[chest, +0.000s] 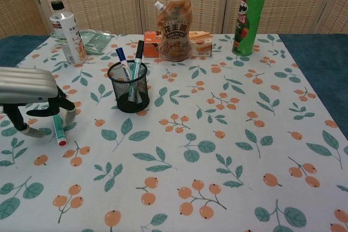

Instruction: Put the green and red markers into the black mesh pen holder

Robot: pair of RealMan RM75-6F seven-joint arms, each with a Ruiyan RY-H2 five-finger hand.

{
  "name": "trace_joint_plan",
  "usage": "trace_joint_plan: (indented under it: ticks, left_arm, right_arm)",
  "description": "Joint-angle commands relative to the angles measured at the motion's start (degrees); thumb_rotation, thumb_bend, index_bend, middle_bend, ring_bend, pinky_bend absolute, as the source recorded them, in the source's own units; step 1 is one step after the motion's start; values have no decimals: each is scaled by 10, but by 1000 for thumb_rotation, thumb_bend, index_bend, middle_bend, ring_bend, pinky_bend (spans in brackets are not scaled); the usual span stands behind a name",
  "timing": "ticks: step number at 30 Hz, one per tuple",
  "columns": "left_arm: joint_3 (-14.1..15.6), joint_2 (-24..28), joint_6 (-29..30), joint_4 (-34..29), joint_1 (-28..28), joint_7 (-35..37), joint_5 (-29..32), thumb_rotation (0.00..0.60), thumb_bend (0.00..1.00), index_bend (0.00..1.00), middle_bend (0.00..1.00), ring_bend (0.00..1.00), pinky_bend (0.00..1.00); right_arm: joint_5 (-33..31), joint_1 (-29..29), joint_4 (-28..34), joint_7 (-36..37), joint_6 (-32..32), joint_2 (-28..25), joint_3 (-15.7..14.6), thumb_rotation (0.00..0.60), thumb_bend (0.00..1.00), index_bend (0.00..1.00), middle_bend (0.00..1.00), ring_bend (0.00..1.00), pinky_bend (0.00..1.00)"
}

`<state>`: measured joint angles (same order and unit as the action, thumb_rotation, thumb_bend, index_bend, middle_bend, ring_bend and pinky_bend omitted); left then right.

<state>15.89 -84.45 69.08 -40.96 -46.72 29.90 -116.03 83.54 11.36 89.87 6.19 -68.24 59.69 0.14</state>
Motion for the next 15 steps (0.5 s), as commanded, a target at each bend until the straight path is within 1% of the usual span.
trace_joint_plan:
  ticks: [1,10,15]
  left_arm:
    - [6,-19,12,25,0,13,-1,600,253,438,865,570,819]
    - [15,-55,23,75,-12,29,1,600,253,464,866,570,819]
    - [25,-68,25,104,-15,40,0,600,253,474,866,570,819]
  right_arm:
    - [0,1,0,0,0,0,0,600,346,29,0,0,0]
    - [1,-2,-1,9,-9,-4,1,600,346,29,0,0,0]
    - [0,-4,-1,11,-11,-5,1,600,346,29,0,0,0]
